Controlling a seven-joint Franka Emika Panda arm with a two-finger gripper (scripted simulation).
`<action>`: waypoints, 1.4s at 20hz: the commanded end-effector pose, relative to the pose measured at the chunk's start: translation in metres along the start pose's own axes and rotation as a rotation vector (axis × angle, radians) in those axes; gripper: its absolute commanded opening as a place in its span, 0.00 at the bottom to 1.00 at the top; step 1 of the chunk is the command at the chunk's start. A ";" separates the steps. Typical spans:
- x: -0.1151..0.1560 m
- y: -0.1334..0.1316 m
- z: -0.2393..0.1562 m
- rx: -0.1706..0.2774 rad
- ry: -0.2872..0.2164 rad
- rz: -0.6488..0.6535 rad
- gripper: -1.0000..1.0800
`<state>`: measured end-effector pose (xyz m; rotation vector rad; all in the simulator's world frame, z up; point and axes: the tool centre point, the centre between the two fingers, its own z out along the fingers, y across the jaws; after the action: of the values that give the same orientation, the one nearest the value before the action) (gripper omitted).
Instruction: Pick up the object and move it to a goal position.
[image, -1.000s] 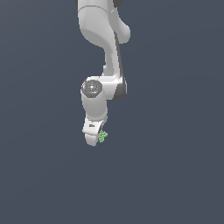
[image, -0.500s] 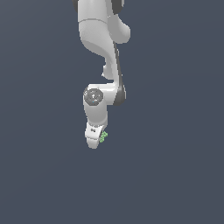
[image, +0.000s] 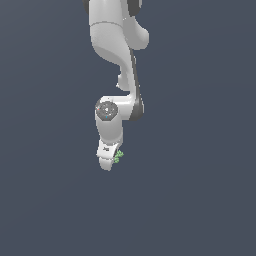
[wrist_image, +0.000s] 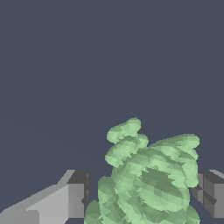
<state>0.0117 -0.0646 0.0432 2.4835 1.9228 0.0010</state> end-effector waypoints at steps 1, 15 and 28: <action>-0.001 0.000 0.000 -0.001 0.000 0.001 0.00; -0.029 0.035 -0.010 0.000 0.000 0.001 0.00; -0.082 0.100 -0.027 0.000 0.001 0.001 0.00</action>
<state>0.0823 -0.1615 0.0684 2.4852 1.9211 0.0014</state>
